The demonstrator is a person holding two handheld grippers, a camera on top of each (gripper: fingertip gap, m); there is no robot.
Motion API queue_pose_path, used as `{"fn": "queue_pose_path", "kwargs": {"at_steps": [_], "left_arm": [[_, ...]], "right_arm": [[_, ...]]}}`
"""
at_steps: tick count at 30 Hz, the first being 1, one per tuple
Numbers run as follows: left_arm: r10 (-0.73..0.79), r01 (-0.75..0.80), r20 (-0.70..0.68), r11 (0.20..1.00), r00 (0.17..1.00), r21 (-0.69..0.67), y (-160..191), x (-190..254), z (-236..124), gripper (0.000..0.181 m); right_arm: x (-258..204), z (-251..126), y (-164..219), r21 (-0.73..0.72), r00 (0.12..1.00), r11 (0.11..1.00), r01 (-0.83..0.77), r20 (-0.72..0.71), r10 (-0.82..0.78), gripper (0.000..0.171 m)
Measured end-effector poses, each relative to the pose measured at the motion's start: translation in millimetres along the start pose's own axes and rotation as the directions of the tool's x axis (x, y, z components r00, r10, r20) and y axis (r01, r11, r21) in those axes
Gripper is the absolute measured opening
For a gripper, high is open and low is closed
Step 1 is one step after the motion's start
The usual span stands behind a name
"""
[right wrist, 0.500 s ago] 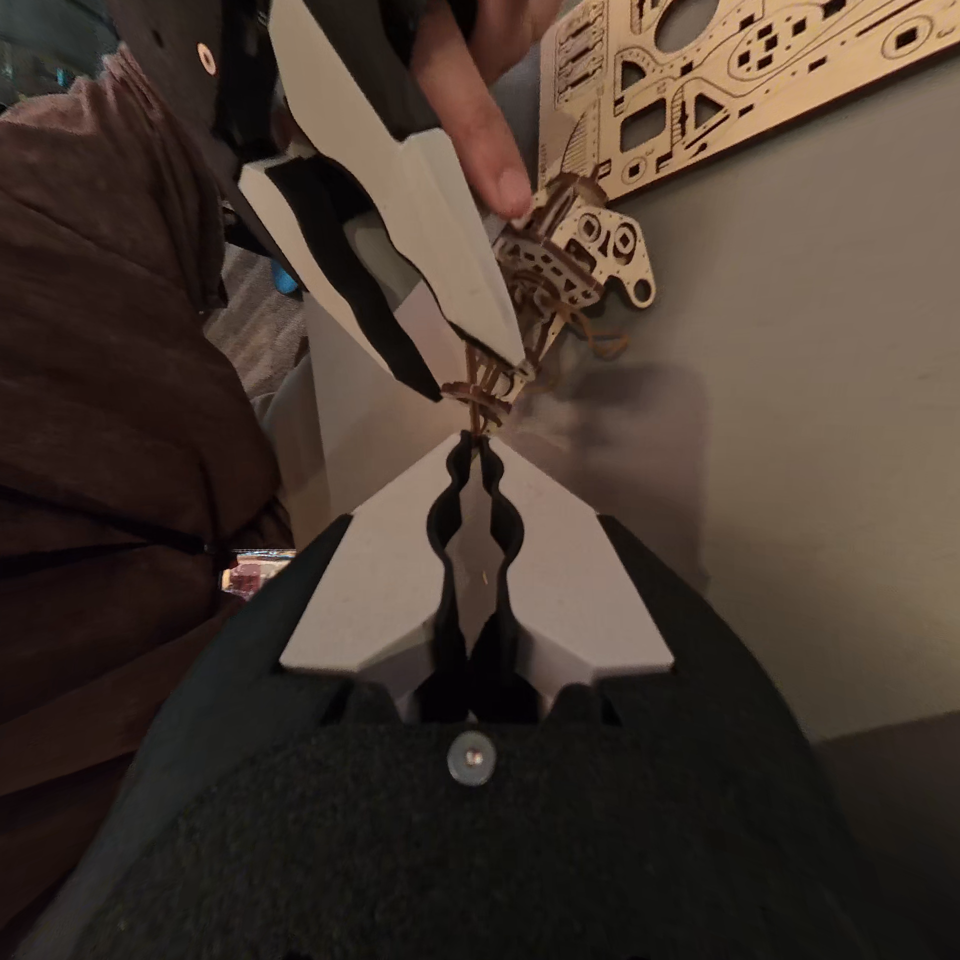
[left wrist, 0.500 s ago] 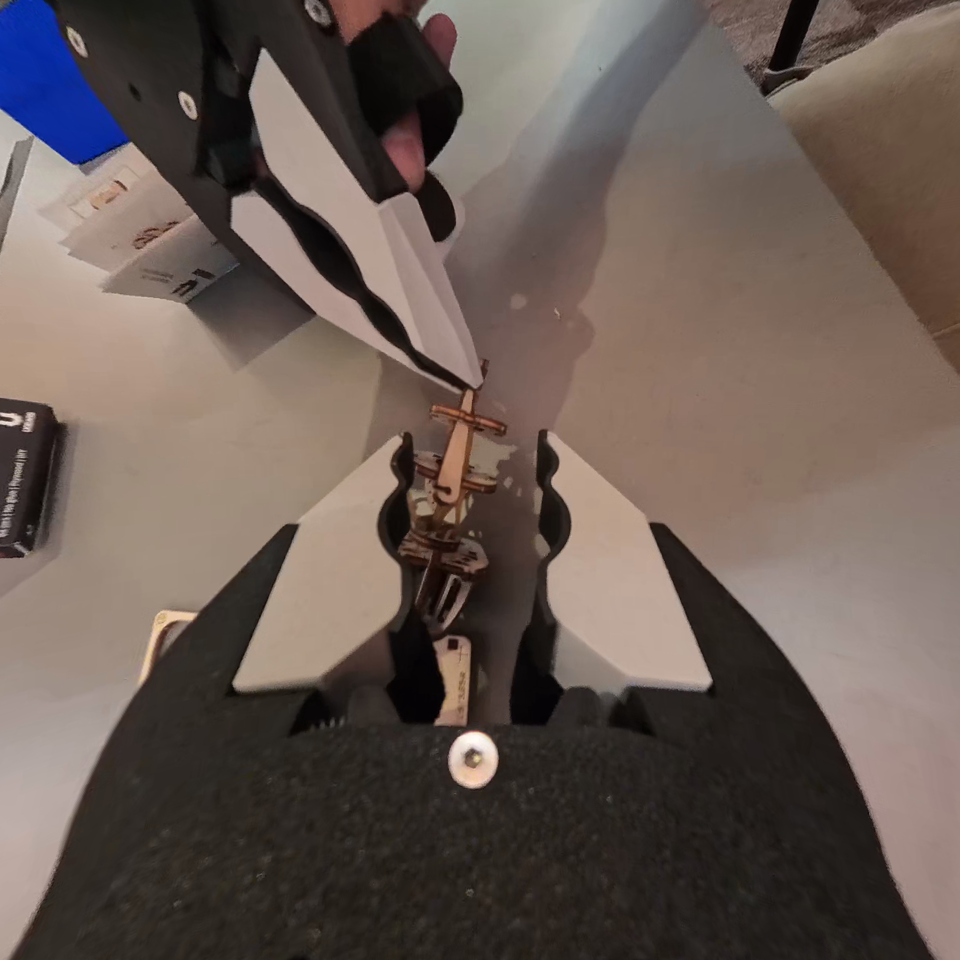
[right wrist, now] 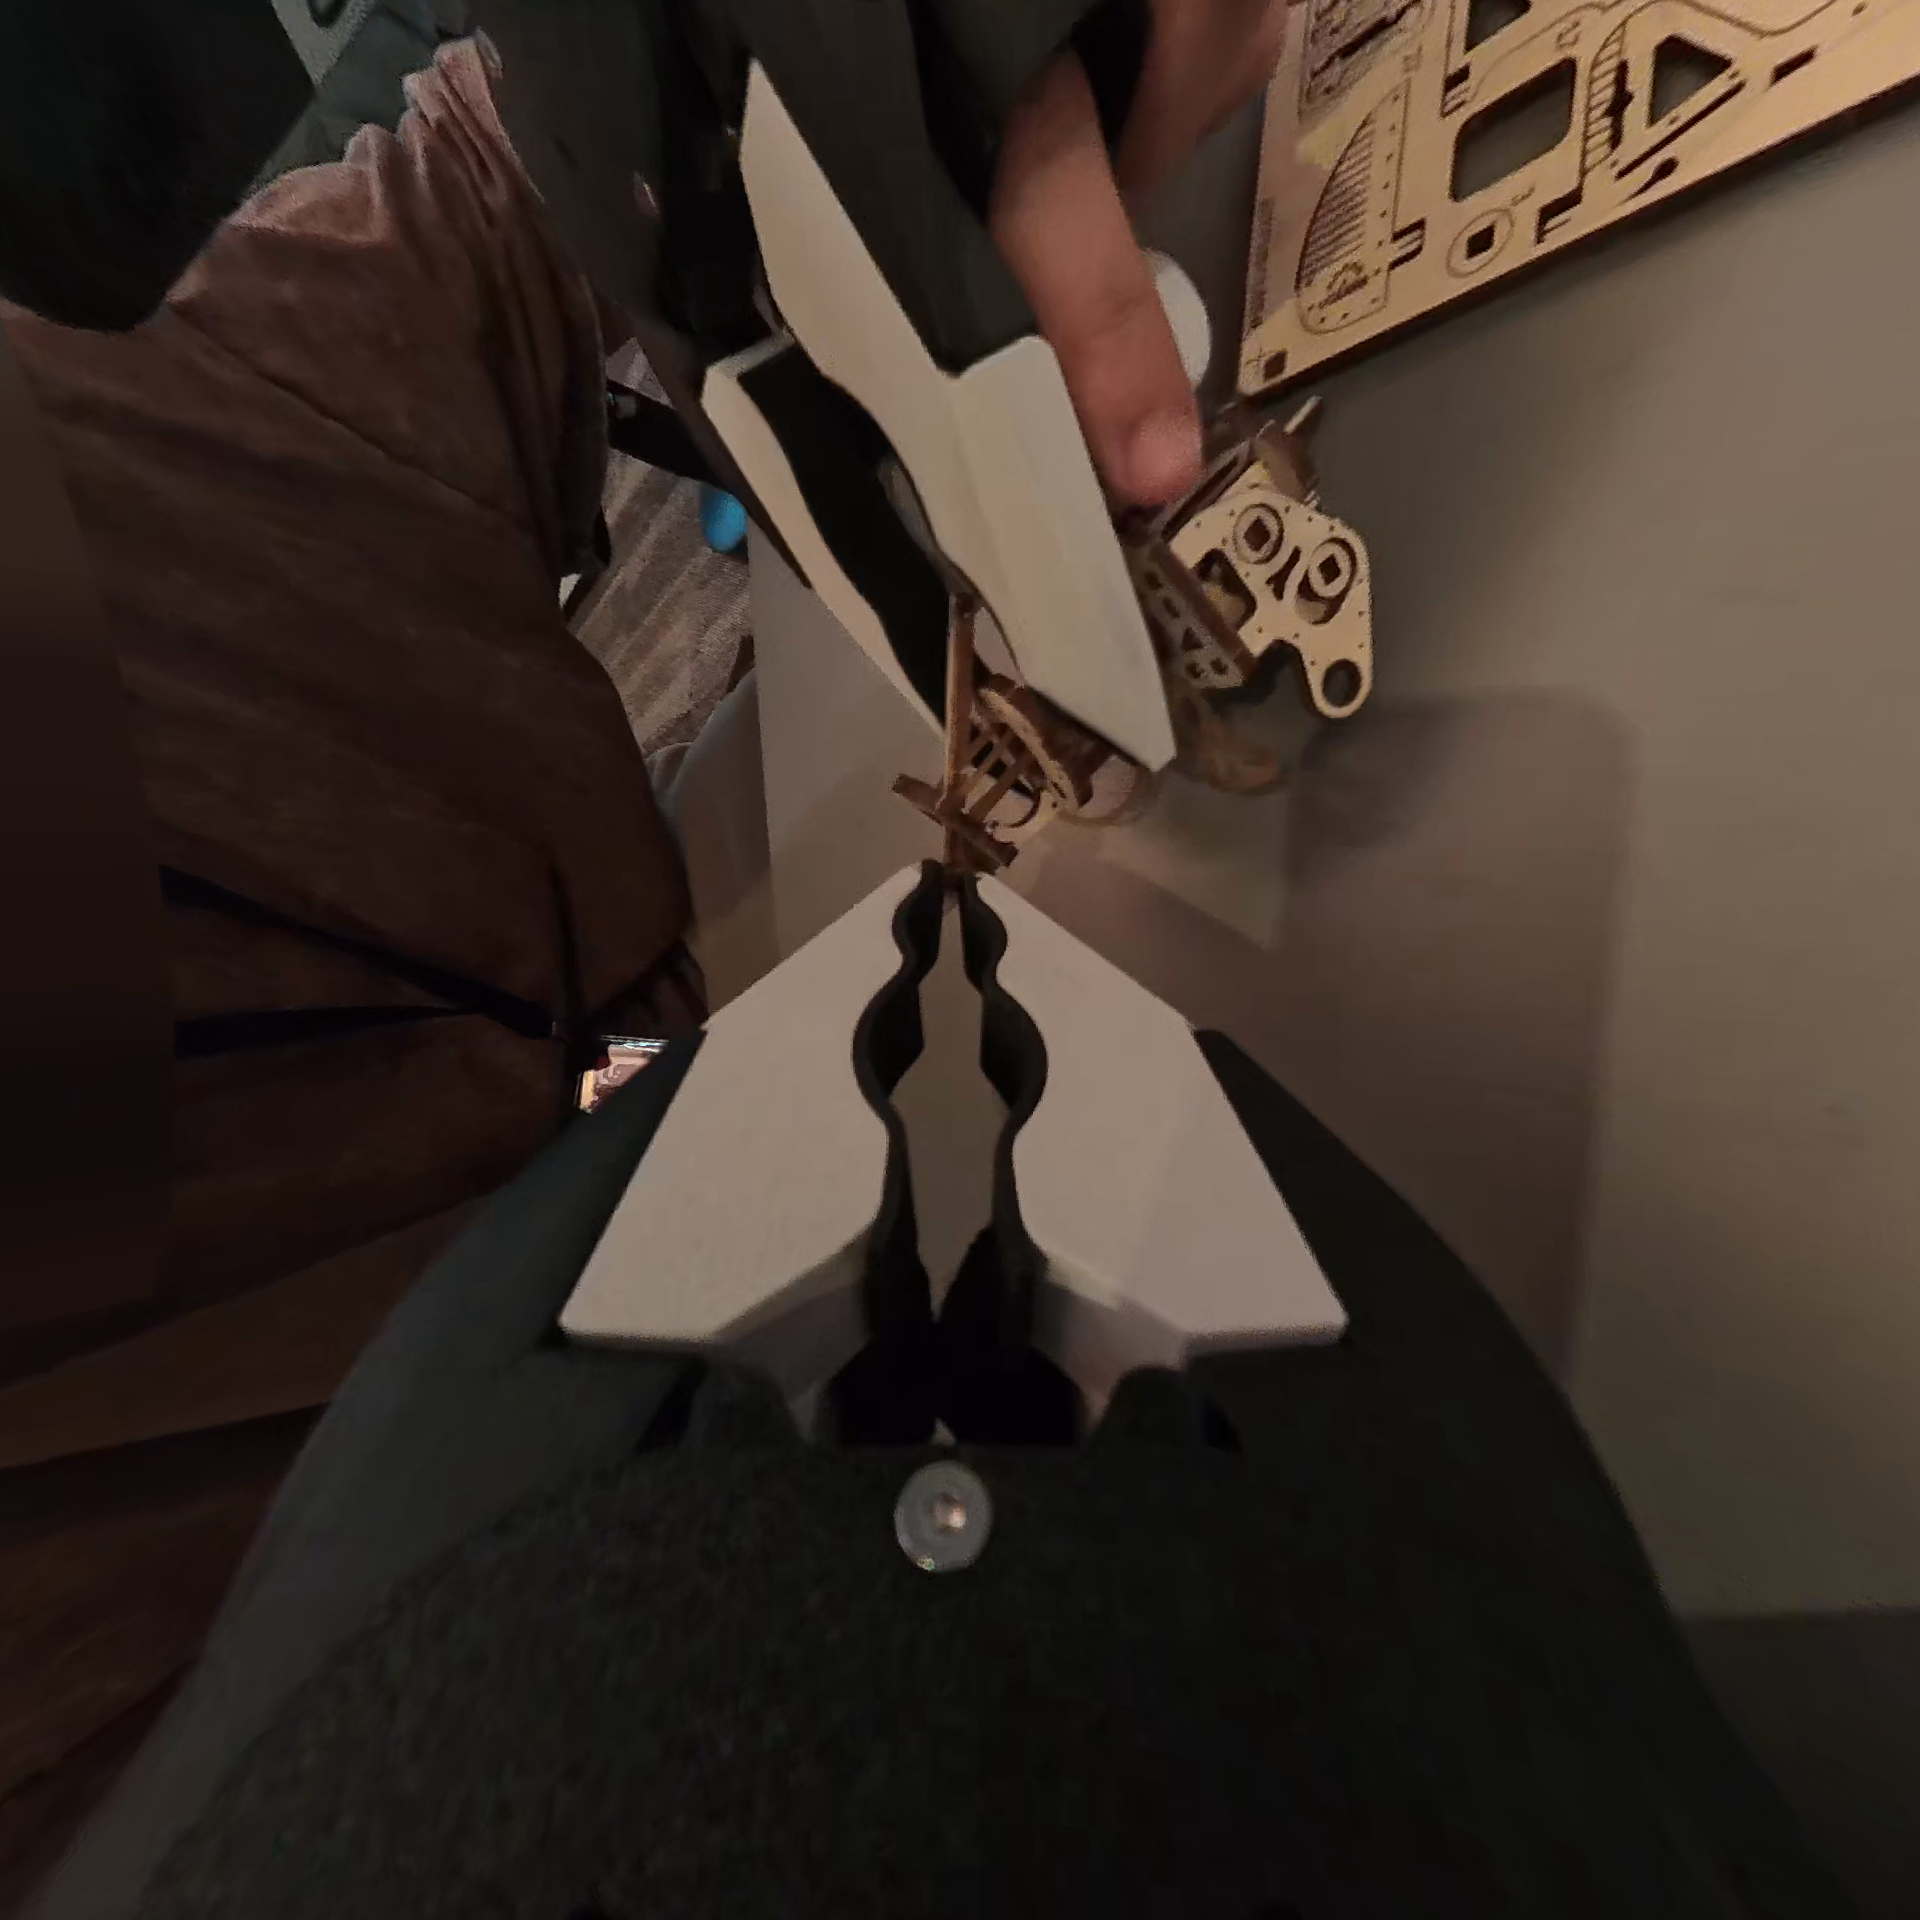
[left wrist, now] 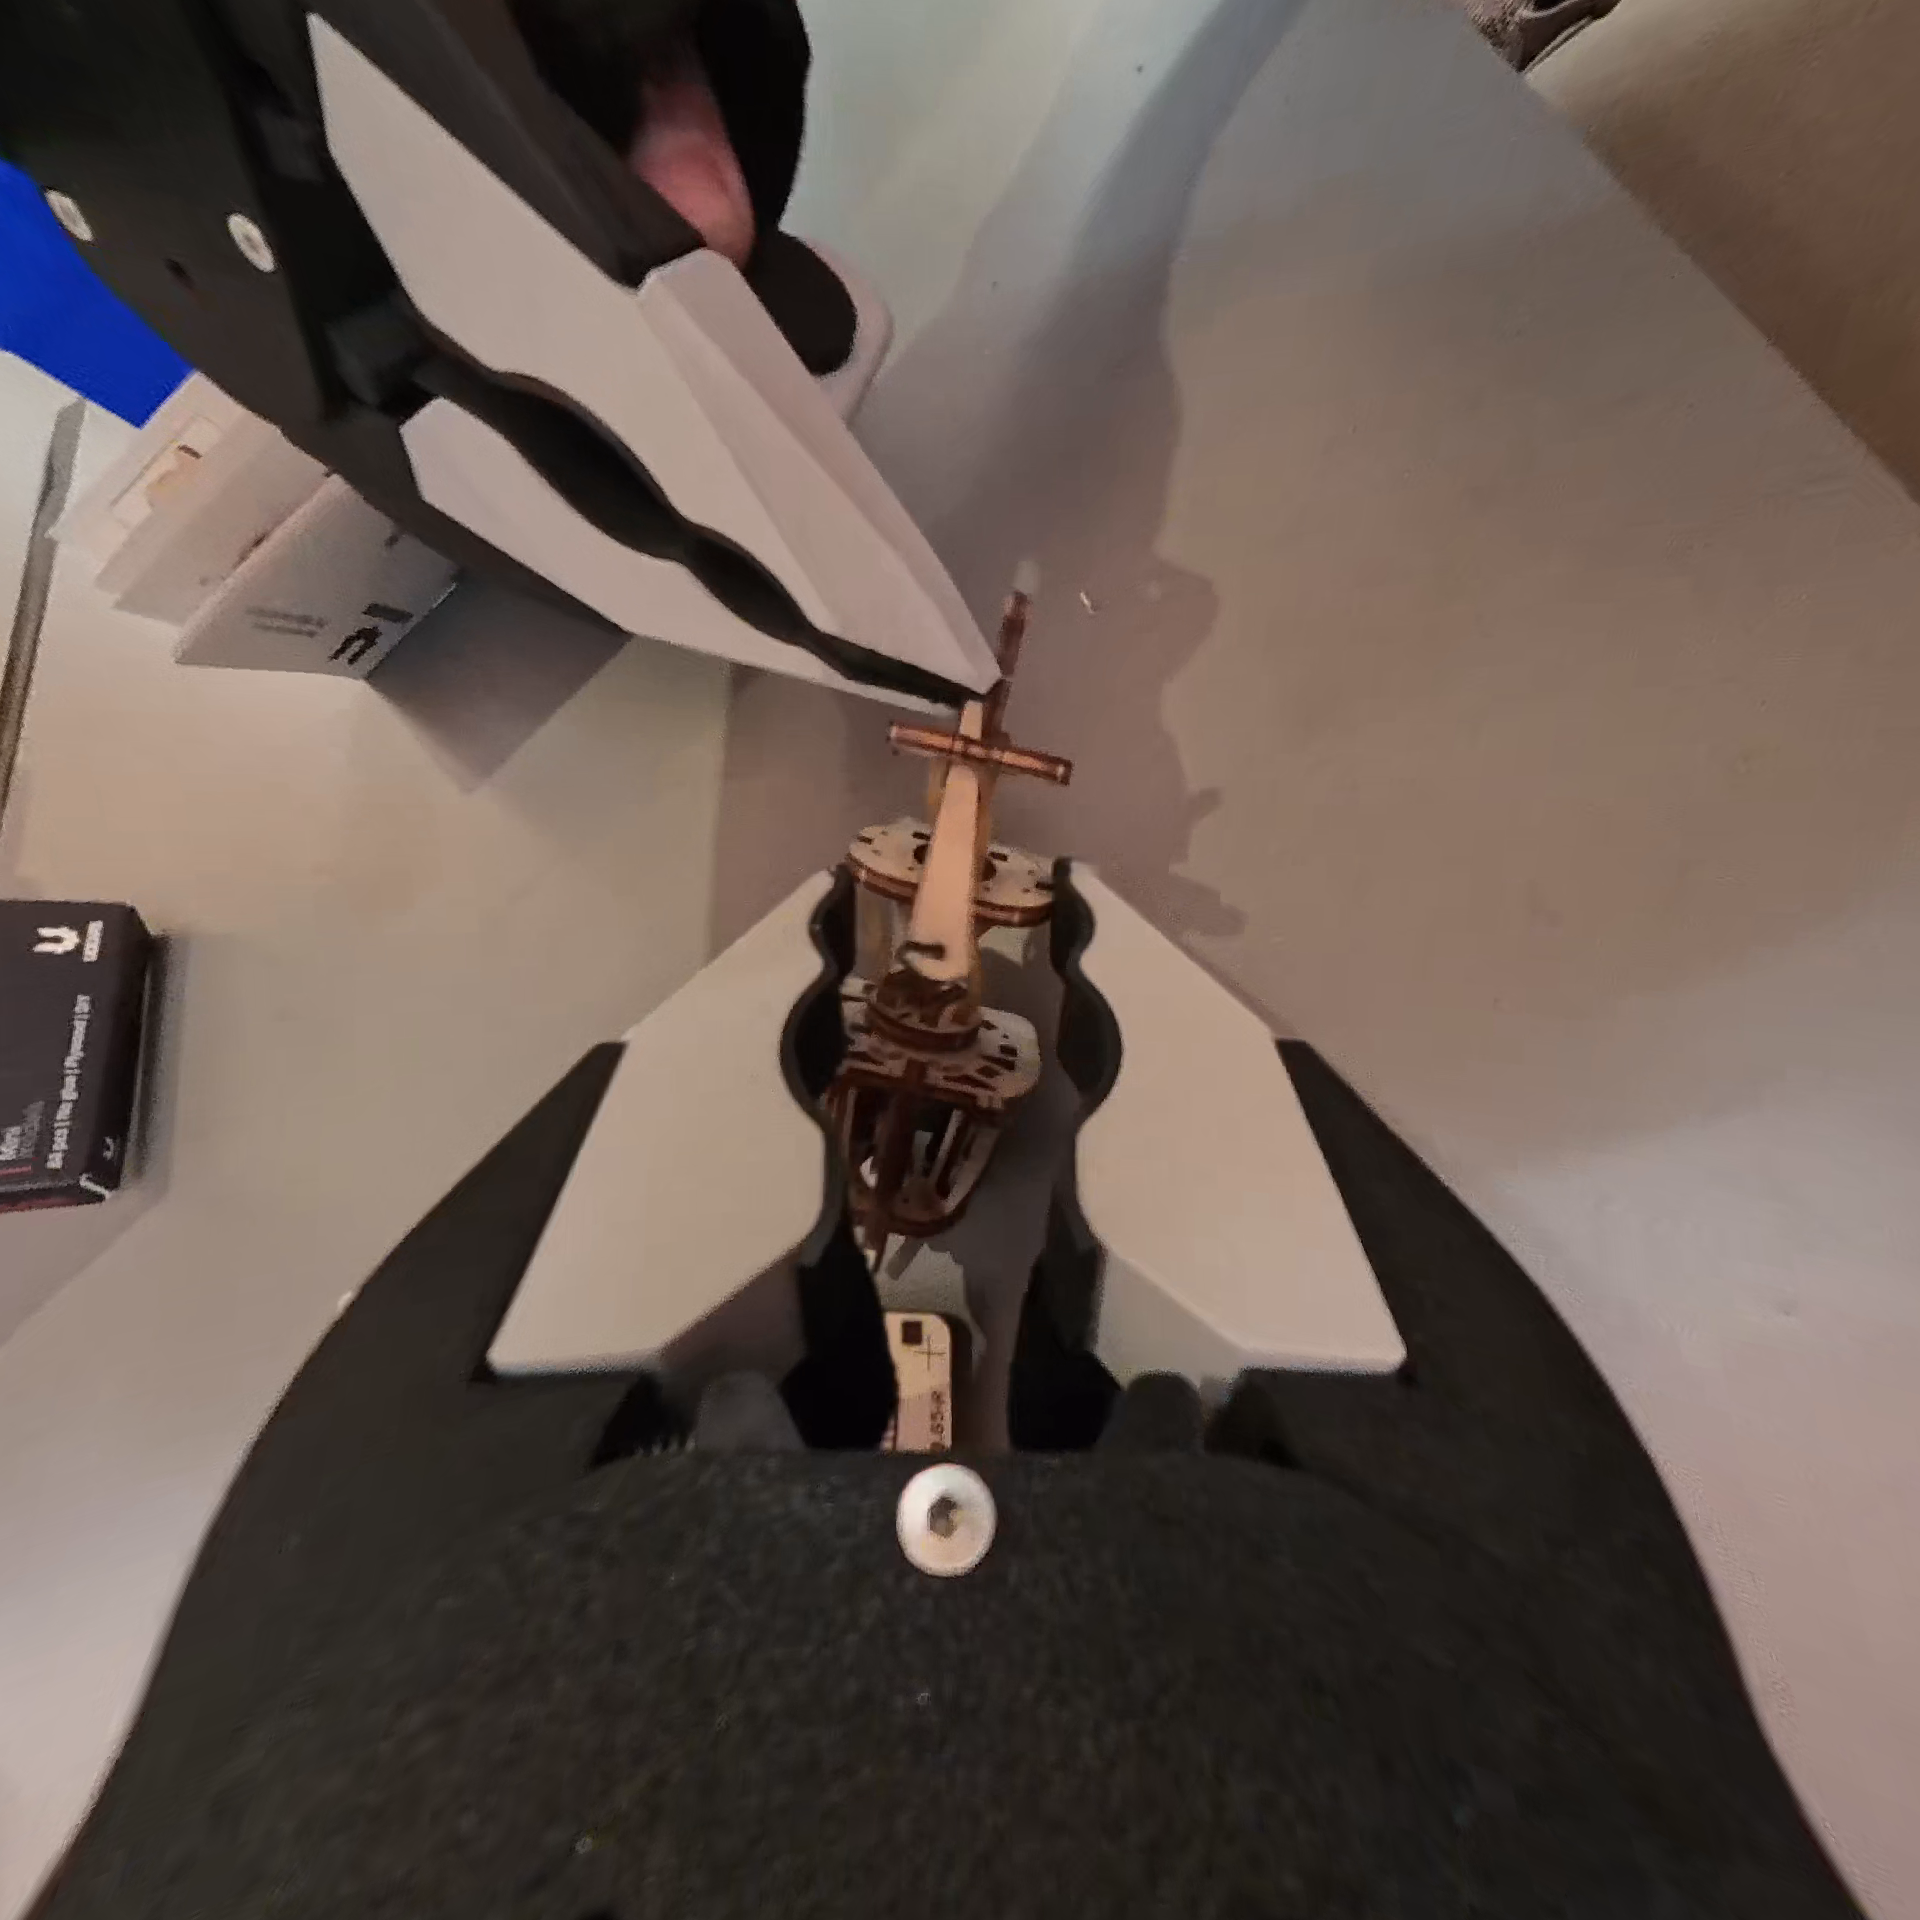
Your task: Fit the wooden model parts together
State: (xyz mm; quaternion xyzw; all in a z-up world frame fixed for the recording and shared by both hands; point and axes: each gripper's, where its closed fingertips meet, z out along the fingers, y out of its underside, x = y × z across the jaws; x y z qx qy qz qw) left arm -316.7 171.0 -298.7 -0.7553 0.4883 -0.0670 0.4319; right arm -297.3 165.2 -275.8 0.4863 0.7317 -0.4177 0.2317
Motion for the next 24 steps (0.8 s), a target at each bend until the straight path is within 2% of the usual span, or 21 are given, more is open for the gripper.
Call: {"fn": "queue_pose_path", "kwargs": {"at_steps": [11, 13, 16, 20, 24], "left_arm": [[-0.026, 0.026, 0.011, 1.0, 1.0, -0.002, 3.6, -3.0, 1.4, 0.025], [0.008, -0.008, 0.03, 1.0, 1.0, -0.007, 2.4, -3.3, 1.8, 0.031], [0.036, -0.037, 0.092, 0.999, 0.995, 0.005, -5.6, -8.5, 1.5, 0.057], [0.052, -0.054, 0.088, 0.998, 0.995, 0.013, -9.7, -6.6, 6.4, 0.057], [0.108, -0.114, 0.107, 0.992, 0.988, 0.049, -17.7, -4.6, 9.0, 0.04]], "right_arm": [[9.6, -10.1, 7.1, -0.045, 0.974, 0.992, 0.115, -0.191, -0.122, 0.002], [7.3, -8.6, 9.8, -0.063, 0.974, 0.991, 0.12, -0.184, -0.13, 0.002], [4.1, -7.2, 10.7, -0.057, 0.982, 0.993, 0.108, -0.148, -0.115, 0.002], [-1.1, -7.8, 9.6, -0.036, 0.993, 0.996, 0.085, -0.084, -0.087, 0.002], [-2.7, -8.4, 10.0, -0.028, 0.996, 0.997, 0.07, -0.054, -0.072, 0.002]]}}
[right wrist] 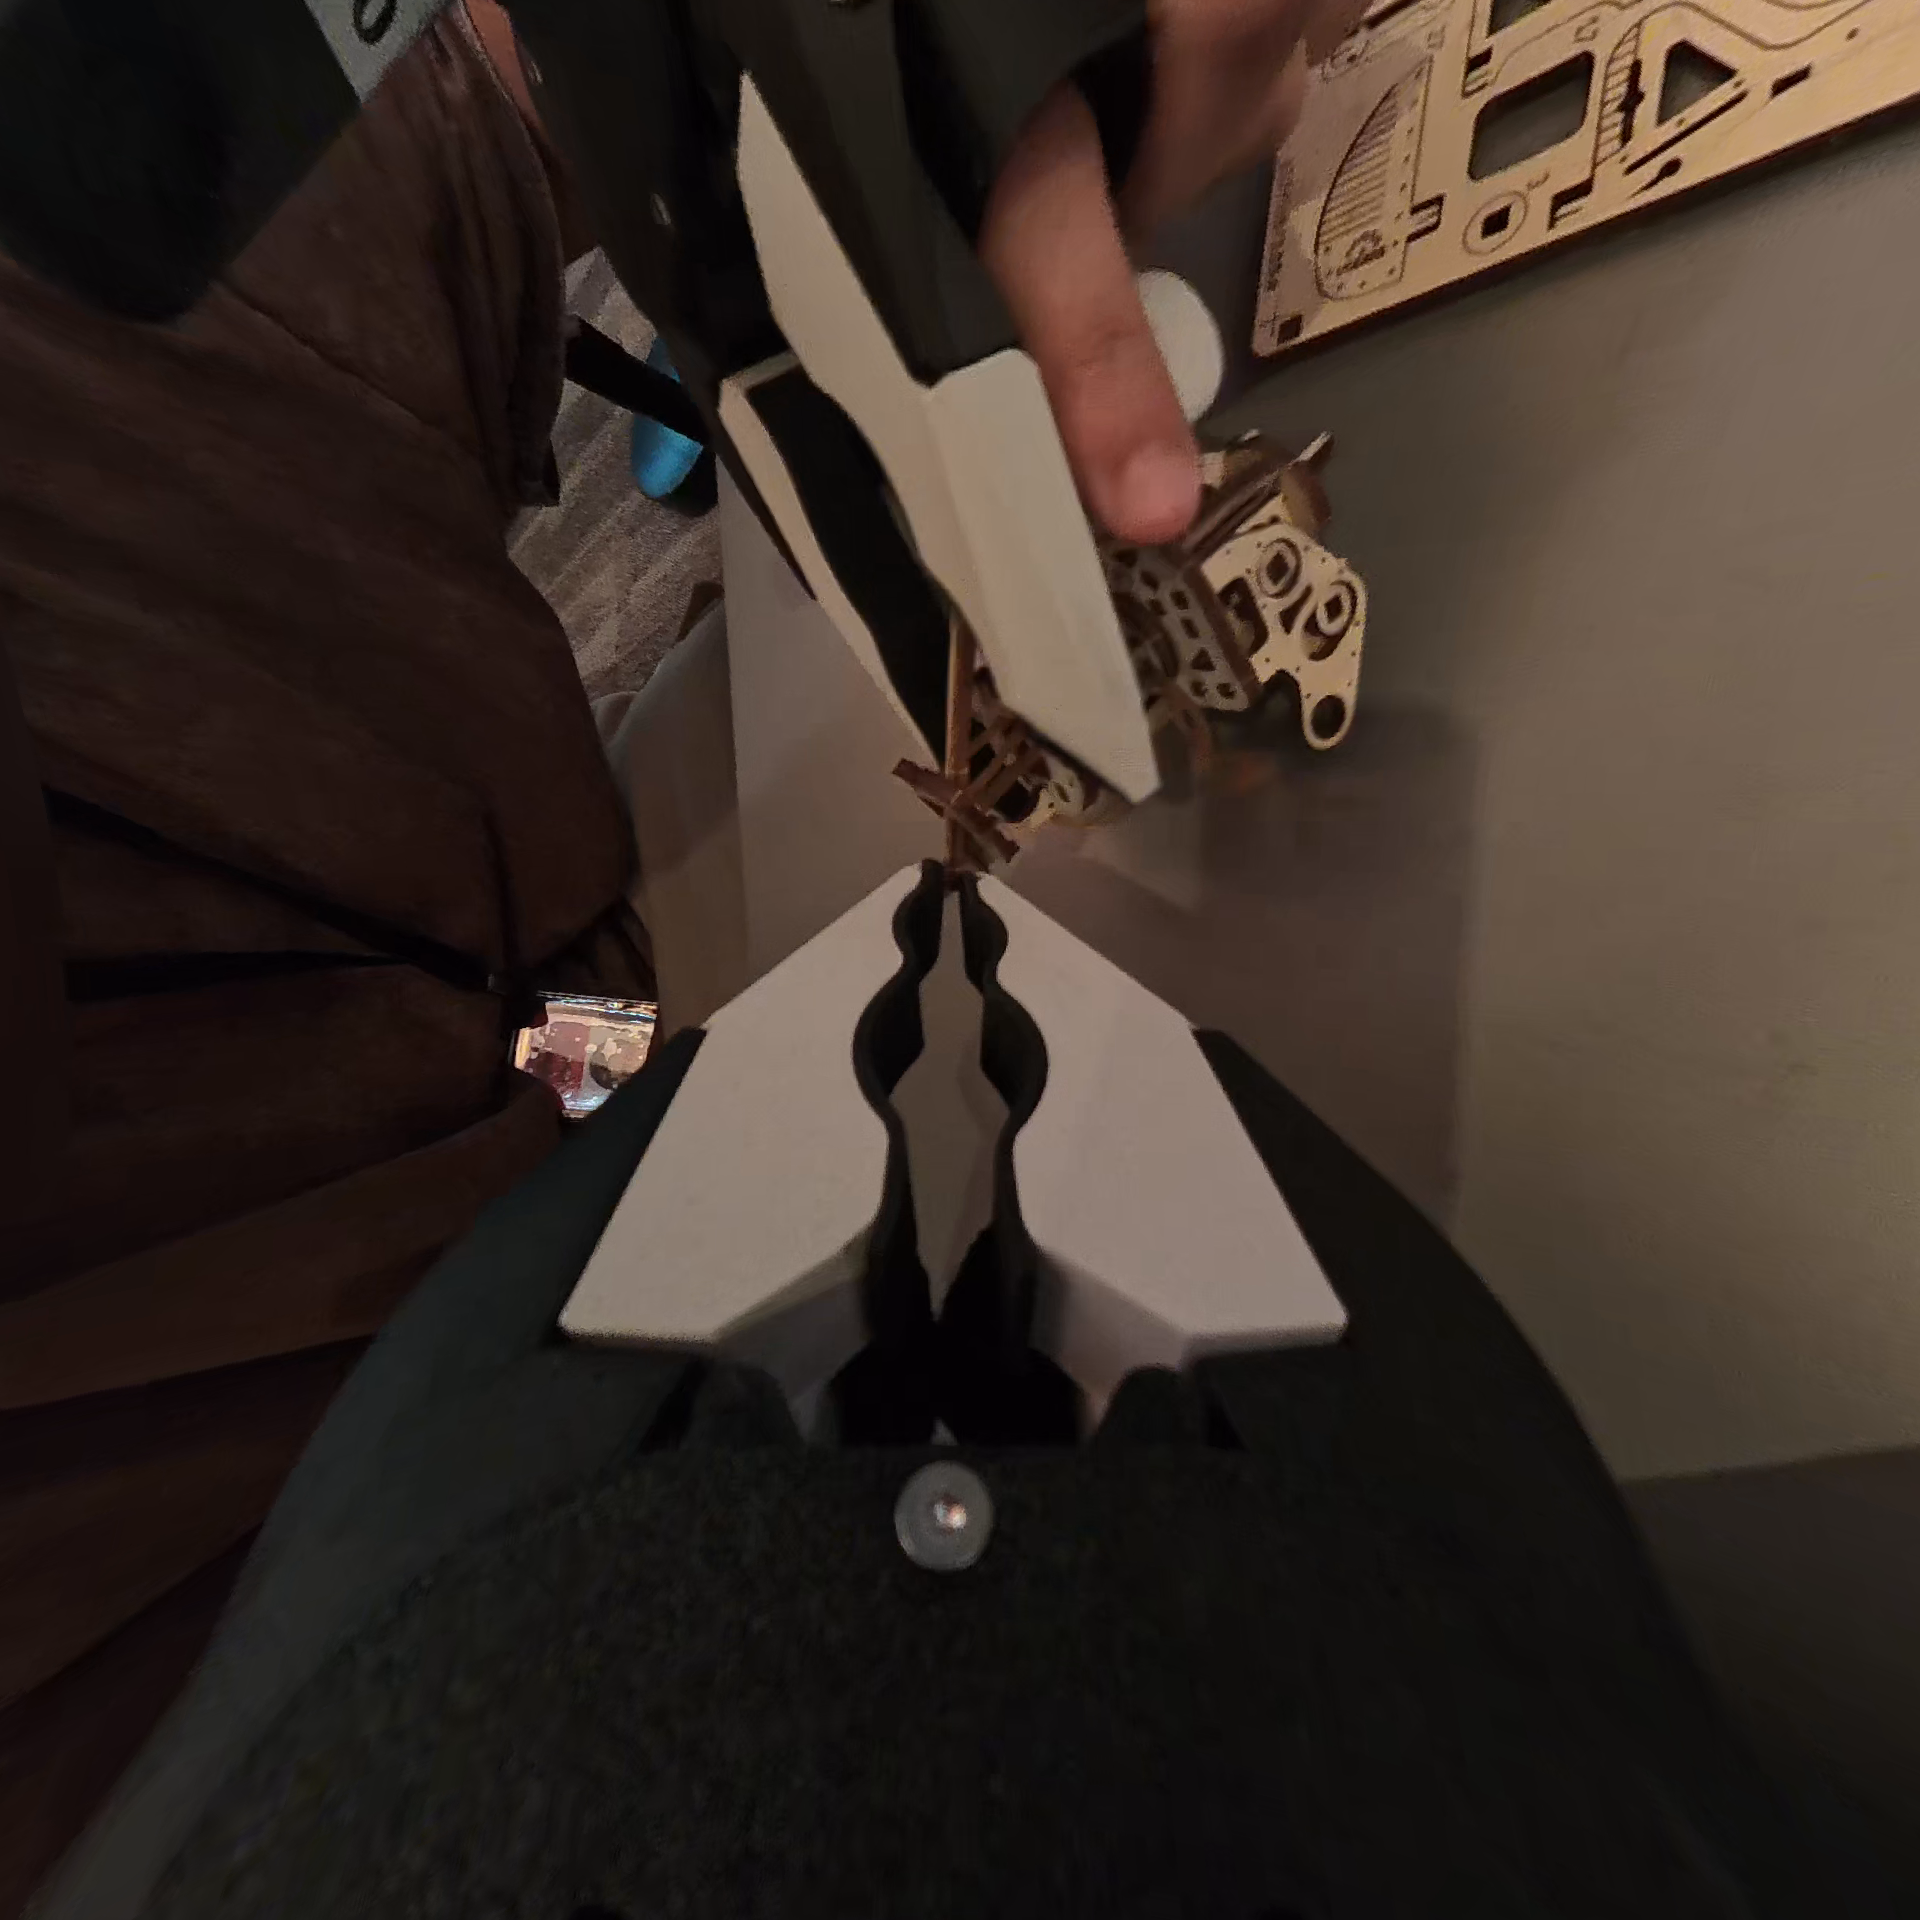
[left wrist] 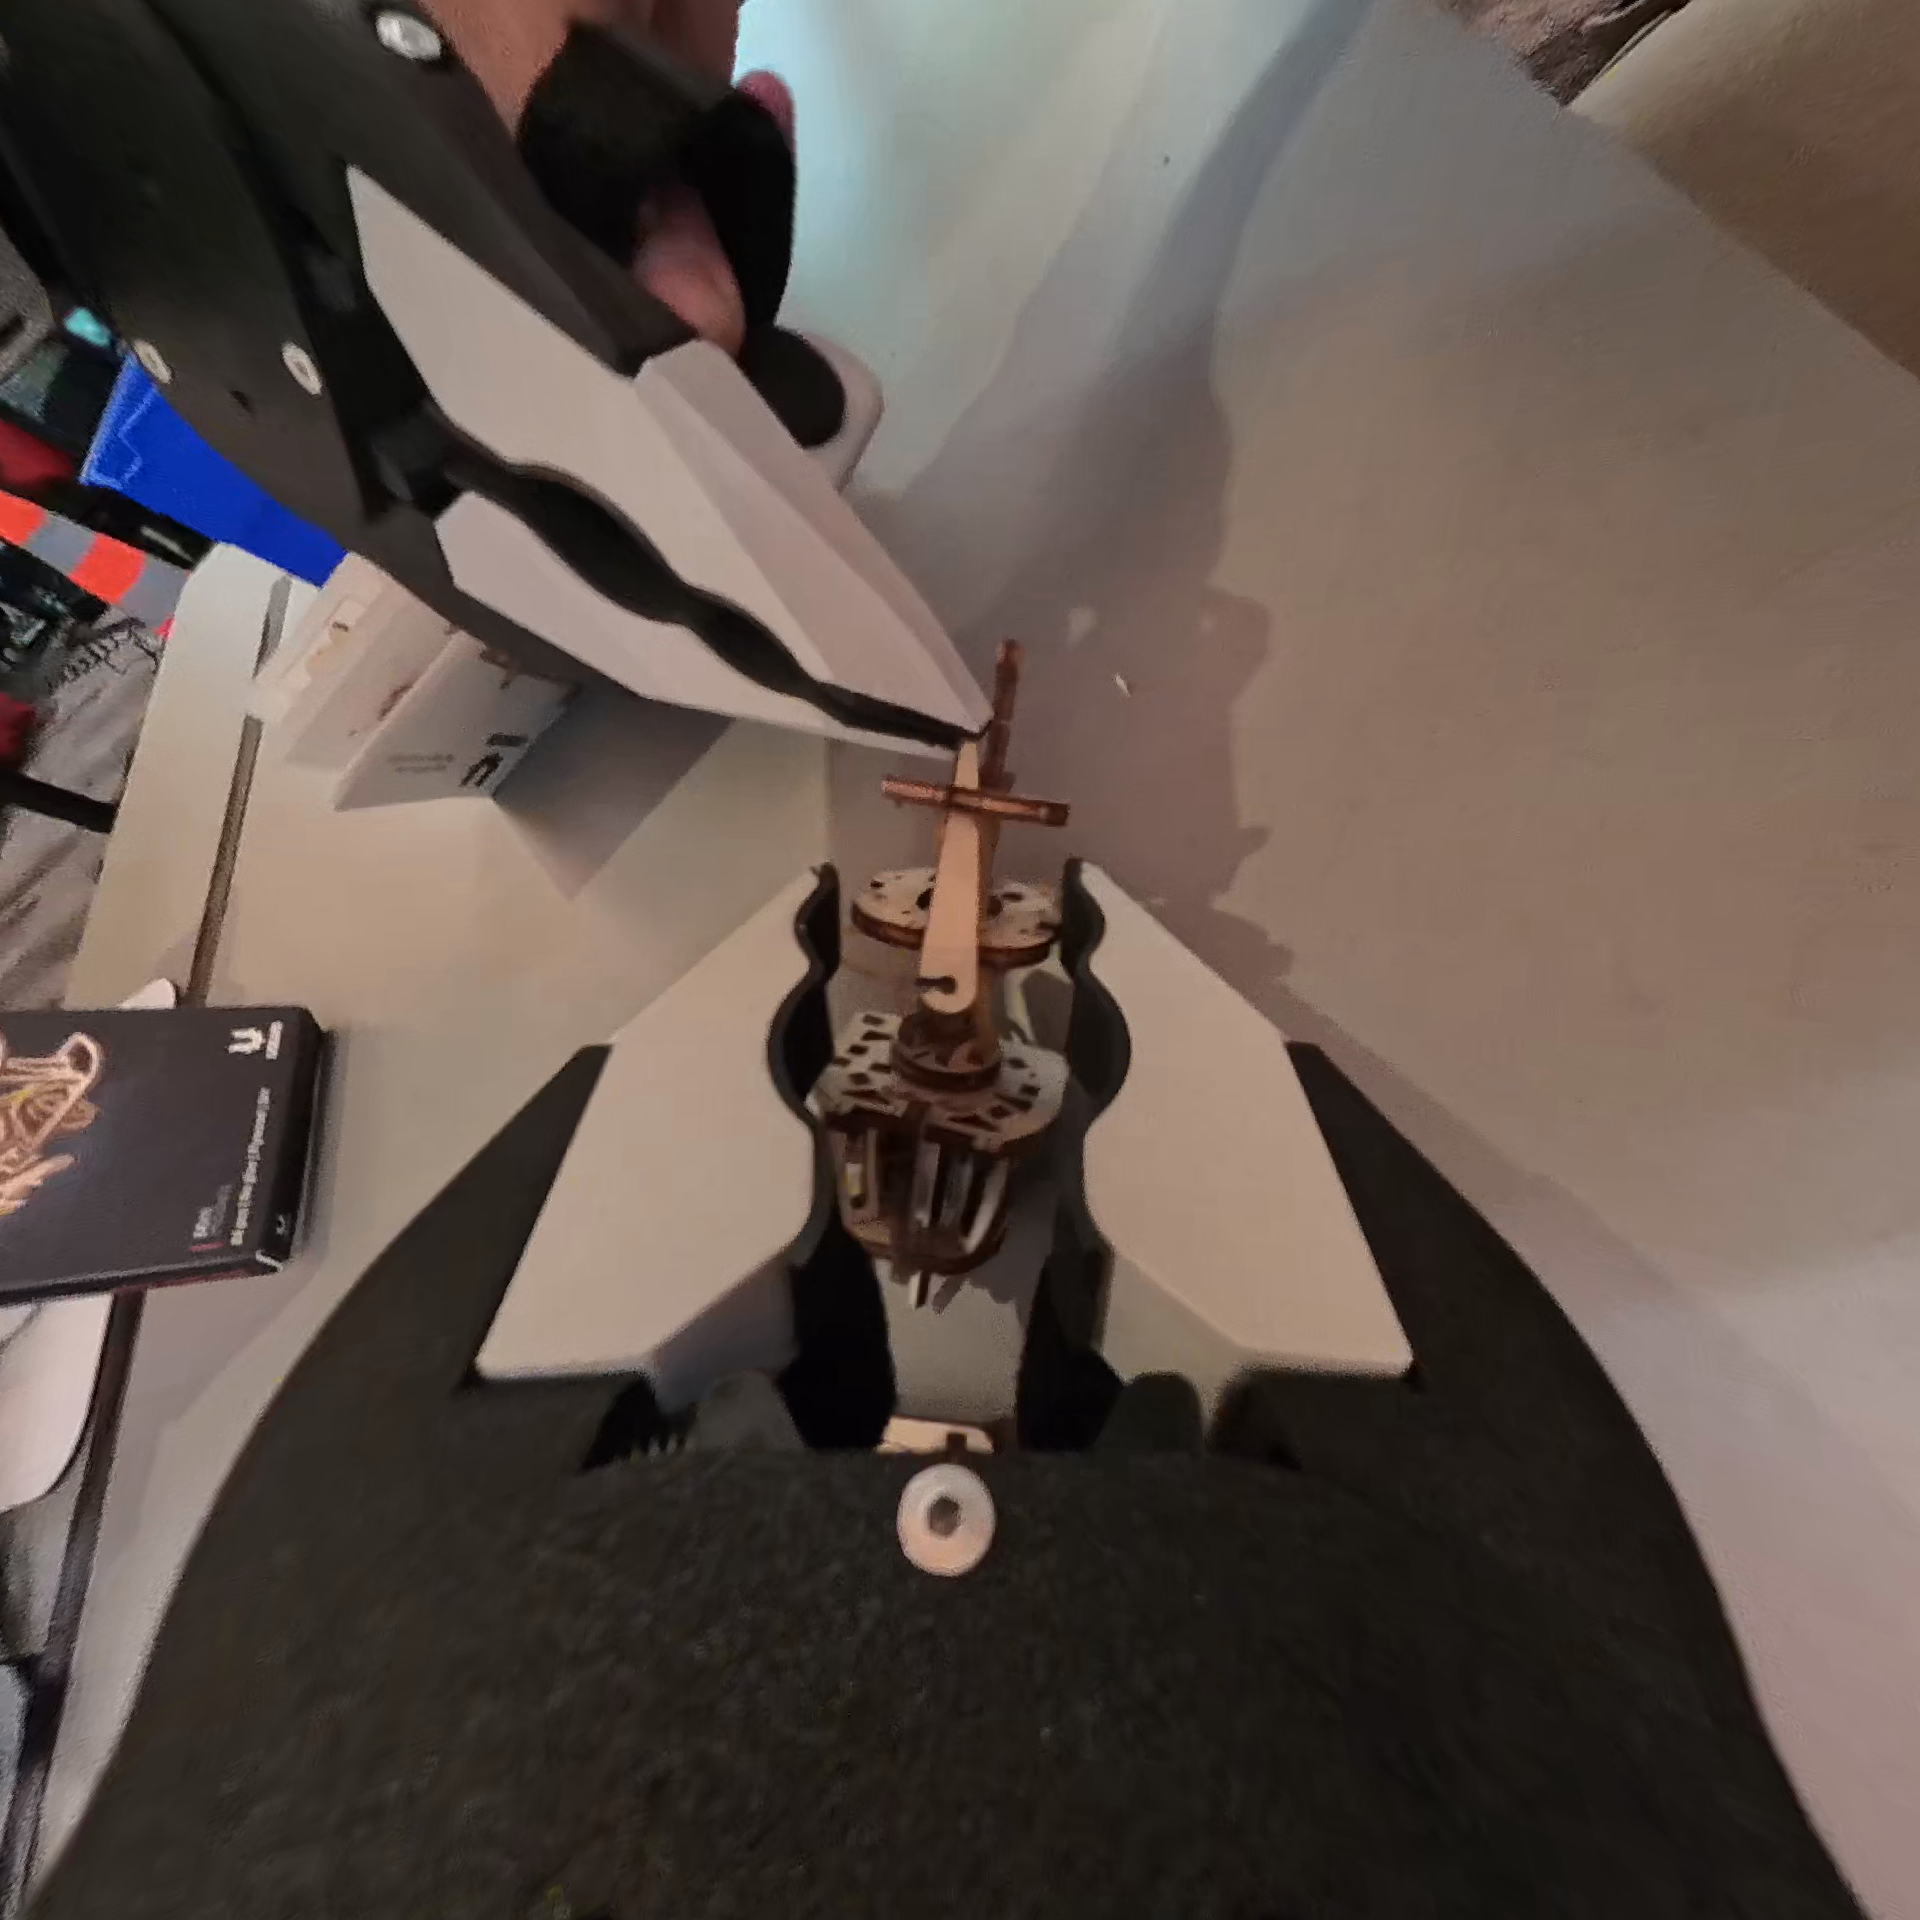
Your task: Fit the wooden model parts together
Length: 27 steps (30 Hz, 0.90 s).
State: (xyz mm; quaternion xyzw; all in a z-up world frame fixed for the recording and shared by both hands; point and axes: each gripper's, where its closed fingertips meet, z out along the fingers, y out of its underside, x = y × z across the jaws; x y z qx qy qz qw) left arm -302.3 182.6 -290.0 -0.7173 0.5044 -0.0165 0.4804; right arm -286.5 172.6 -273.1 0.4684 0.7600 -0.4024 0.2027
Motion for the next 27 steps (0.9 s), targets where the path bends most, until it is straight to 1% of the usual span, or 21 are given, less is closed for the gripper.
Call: {"fn": "queue_pose_path", "kwargs": {"at_steps": [1, 5, 10, 16, 20, 22, 24, 26, 27], "left_arm": [[0.009, -0.009, 0.001, 1.0, 1.0, 0.0, -0.3, 0.7, 0.6, 0.037], [0.001, -0.001, 0.001, 1.0, 1.0, -0.007, 1.8, 0.1, 1.2, 0.038], [-0.037, 0.037, -0.017, 0.999, 0.999, -0.021, 3.6, -1.5, -2.3, 0.037], [-0.042, 0.041, -0.021, 0.998, 0.999, -0.04, 7.7, -0.4, -3.6, 0.037], [-0.074, 0.073, -0.038, 0.997, 0.996, -0.033, 7.1, 0.3, -6.6, 0.037], [-0.094, 0.093, -0.037, 0.995, 0.995, -0.032, 7.6, -1.1, -8.6, 0.037], [-0.099, 0.098, -0.034, 0.995, 0.995, -0.032, 8.2, -2.1, -10.1, 0.037], [-0.105, 0.104, -0.029, 0.994, 0.994, -0.032, 8.5, -3.5, -11.5, 0.037], [-0.101, 0.1, -0.019, 0.994, 0.995, -0.047, 11.4, -5.1, -12.6, 0.037]], "right_arm": [[0.5, -0.2, 0.5, 0.001, 1.0, 1.0, -0.002, -0.001, 0.002, 0.002], [4.8, -2.6, 2.9, 0.007, 0.999, 1.0, 0.012, -0.036, -0.012, 0.002], [6.7, -5.9, 2.6, 0.003, 0.989, 0.996, 0.087, -0.123, -0.086, 0.002], [13.6, -4.5, 5.8, -0.032, 0.973, 0.995, 0.093, -0.208, -0.097, 0.003], [10.9, -5.3, 2.1, -0.071, 0.923, 0.972, 0.225, -0.304, -0.236, 0.002], [12.1, -8.9, -1.5, -0.109, 0.865, 0.948, 0.299, -0.388, -0.317, 0.002], [9.6, -11.0, -4.8, -0.138, 0.818, 0.926, 0.35, -0.437, -0.374, 0.002], [8.8, -12.7, -7.3, -0.128, 0.805, 0.925, 0.359, -0.459, -0.376, 0.002], [8.9, -12.9, -7.0, -0.109, 0.82, 0.934, 0.339, -0.453, -0.35, 0.002]]}}
